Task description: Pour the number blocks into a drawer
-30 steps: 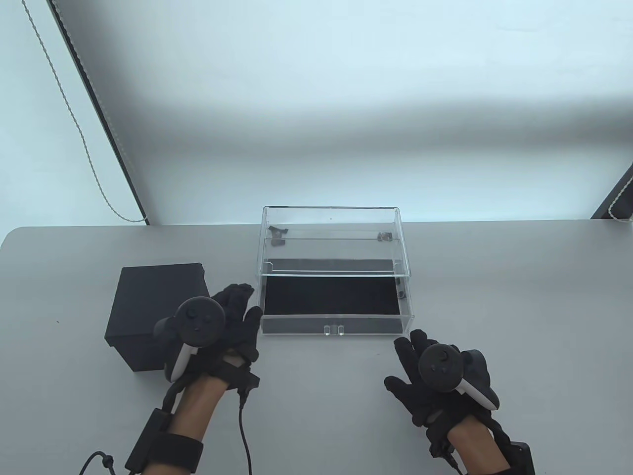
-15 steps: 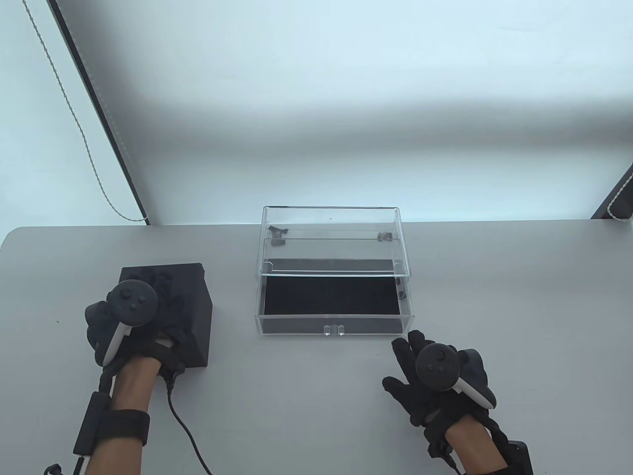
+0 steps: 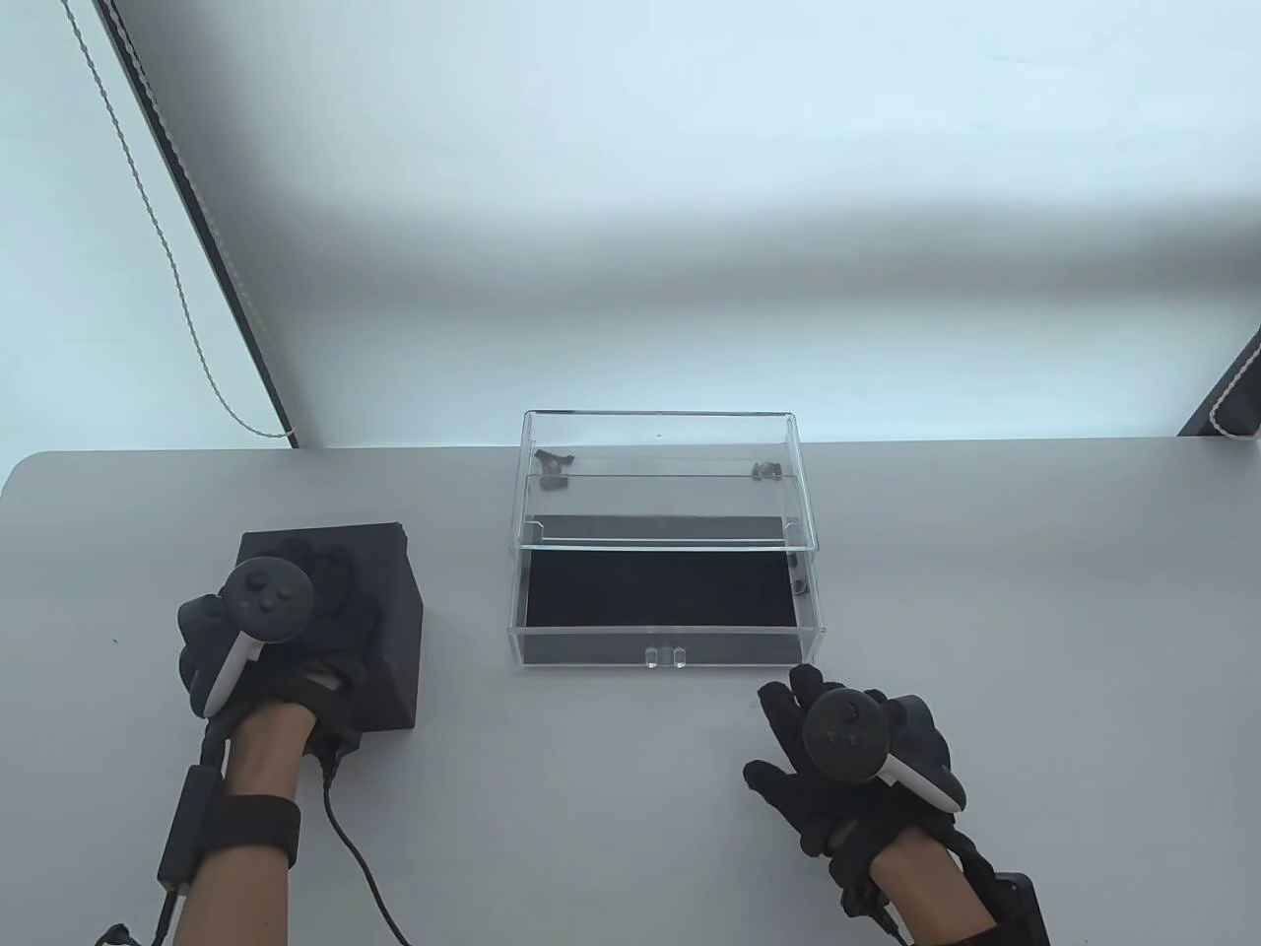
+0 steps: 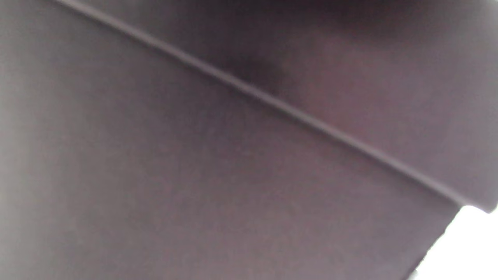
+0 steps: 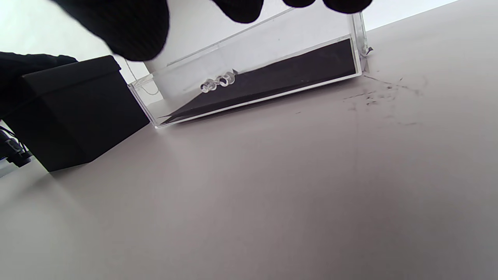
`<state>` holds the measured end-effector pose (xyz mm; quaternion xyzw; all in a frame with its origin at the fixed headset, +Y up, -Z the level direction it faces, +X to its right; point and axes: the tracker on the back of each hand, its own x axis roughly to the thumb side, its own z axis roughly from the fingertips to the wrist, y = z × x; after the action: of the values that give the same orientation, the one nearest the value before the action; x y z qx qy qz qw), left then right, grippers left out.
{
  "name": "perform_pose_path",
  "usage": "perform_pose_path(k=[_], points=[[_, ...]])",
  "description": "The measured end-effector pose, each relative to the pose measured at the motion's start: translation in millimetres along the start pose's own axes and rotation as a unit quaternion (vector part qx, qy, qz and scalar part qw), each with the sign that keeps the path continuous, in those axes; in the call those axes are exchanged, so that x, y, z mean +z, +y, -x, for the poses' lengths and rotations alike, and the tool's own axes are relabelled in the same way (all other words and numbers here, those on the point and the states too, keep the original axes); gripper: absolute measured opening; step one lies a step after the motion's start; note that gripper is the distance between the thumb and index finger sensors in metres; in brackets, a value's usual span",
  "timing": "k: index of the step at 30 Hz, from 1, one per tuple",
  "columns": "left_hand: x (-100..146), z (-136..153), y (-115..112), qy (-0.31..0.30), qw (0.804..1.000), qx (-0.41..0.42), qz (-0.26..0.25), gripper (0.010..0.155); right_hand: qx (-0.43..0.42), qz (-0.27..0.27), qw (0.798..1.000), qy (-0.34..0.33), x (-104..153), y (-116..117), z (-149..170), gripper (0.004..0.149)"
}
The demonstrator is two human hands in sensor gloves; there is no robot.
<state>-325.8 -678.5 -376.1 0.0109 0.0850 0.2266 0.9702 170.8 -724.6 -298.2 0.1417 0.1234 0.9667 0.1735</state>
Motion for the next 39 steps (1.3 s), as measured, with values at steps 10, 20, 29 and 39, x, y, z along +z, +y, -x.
perform_pose_path(k=[10, 20, 29, 39], points=[[16, 0, -4, 0.009, 1.000, 0.008, -0.016, 0.073, 0.001, -0.002, 1.000, 0.000, 0, 1, -1, 0.082], [45, -7, -9, -0.003, 0.999, -0.009, -0.038, 0.073, -0.003, -0.005, 1.000, -0.004, 0, 3, -2, 0.081], [75, -21, -18, -0.018, 0.999, -0.027, -0.030, 0.074, -0.011, -0.007, 1.000, -0.004, 1, 4, -2, 0.081], [93, -46, -31, -0.044, 0.998, -0.031, -0.019, 0.074, -0.032, -0.018, 0.999, 0.001, -3, 5, -3, 0.081]])
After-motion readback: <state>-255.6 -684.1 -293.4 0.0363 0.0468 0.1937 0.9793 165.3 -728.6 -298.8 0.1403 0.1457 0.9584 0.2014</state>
